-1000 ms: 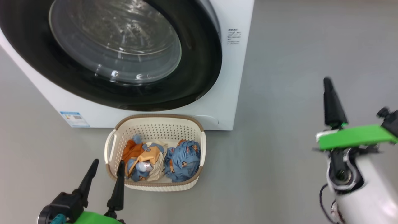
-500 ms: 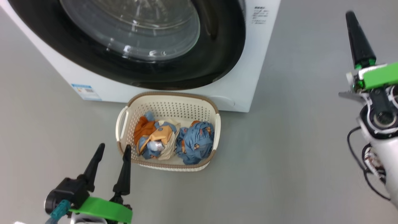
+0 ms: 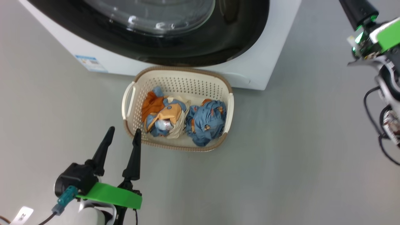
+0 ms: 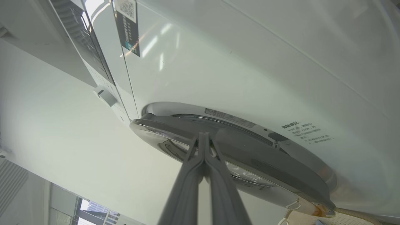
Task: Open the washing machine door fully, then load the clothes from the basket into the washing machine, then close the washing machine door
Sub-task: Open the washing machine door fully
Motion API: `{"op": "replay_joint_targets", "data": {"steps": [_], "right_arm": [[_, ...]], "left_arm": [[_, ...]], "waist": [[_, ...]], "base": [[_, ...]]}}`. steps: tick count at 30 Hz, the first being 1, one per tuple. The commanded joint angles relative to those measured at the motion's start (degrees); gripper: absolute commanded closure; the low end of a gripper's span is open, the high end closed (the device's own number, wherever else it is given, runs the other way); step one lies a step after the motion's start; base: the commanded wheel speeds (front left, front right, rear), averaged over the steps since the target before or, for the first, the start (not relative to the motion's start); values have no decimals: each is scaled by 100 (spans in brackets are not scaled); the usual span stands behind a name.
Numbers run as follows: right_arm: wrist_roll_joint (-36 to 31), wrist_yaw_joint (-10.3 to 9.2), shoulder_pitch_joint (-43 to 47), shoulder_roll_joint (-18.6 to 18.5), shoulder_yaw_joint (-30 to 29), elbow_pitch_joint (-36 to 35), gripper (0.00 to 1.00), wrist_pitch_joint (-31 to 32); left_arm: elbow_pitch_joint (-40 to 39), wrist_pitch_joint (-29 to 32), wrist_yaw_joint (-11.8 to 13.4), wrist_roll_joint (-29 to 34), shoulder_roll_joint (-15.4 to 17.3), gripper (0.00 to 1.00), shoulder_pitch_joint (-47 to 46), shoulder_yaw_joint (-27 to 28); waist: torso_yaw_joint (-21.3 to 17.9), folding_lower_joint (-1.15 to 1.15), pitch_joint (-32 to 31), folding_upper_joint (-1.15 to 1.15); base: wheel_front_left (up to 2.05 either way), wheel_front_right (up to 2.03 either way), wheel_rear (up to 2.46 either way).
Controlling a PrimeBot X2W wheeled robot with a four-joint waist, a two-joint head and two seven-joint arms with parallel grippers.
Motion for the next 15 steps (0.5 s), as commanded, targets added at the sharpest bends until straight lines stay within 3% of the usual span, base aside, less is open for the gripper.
{"op": "replay_joint_targets", "data": {"steps": [1,15], "right_arm": [[53,32,-169,-59,31,-81,100,144],[96,32,-1149,-133,-65,434,100,1354]], "left_arm": [[-84,-37,3,-42,60,0,-144,147],[-120,-37,3,-174,-32,0,-474,-76]], "waist": [[117,0,187,0],[449,0,867,0]], "base": [[0,0,0],[0,0,0]]}}
